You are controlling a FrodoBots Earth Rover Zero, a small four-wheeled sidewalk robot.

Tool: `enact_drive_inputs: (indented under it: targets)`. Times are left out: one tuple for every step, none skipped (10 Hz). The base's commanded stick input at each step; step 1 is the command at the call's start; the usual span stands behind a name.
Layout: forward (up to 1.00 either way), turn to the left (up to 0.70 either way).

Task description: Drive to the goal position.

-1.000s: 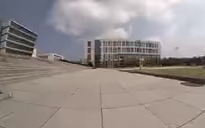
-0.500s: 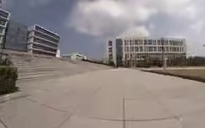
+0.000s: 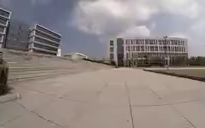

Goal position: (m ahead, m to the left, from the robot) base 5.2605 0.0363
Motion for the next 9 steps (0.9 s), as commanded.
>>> enact_drive_inputs:
  targets:
    - [0.7,-0.03]
    - [0.7,-0.04]
    - [0.7,-0.04]
    - [0.7,-0.21]
    - [0.7,-0.31]
    - [0.7,-0.33]
    - [0.7,-0.2]
    - [0.7,-0.07]
    - [0.7,0.0]
